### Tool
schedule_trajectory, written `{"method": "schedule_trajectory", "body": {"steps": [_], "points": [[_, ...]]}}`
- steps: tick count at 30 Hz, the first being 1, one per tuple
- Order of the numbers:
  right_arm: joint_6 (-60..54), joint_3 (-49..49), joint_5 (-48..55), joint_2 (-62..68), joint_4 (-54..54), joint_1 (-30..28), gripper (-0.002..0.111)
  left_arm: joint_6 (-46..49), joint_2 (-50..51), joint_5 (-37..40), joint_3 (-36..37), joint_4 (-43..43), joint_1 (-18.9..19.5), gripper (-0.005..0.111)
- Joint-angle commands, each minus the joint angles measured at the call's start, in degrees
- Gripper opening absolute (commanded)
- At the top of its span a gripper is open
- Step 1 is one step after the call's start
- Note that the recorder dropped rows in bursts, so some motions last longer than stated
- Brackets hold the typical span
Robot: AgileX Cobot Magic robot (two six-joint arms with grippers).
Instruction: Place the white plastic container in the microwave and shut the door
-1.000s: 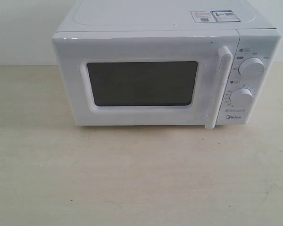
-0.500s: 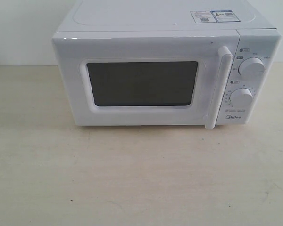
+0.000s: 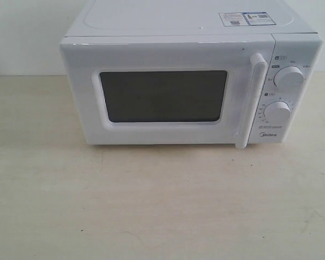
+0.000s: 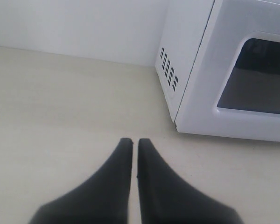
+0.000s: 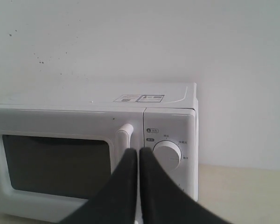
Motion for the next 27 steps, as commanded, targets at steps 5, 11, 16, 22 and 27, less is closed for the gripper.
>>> {"method": "schedule_trajectory", "body": {"steps": [5,11,16,22,27], "points": [[-0.05,0.23,0.15,-0.24,-1.58,-0.14,0.000,-0.32,-0.17,0.02,0.21,-0.02,0.23,0.004],[16.91,0.23,7.28,-0.24,-24.47,-0.14,0.000,-0.32,-0.17,0.02,0.21,-0.02,0.23,0.004],[47.95,0.23,13.18,-0.24,-49.48,-0.14,0.000,-0.32,-0.17,0.02,0.21,-0.02,0.23,0.004],[71.61,0.23,14.71,-0.24,-66.63,-0.14,0.000,-0.32,-0.17,0.02,0.21,-0.02,0.23,0.004],[72.46,0.42,16.49,-0.24,-67.70,-0.14,0.000,-0.32,-0.17,0.02,0.21,-0.02,0.23,0.004]]}}
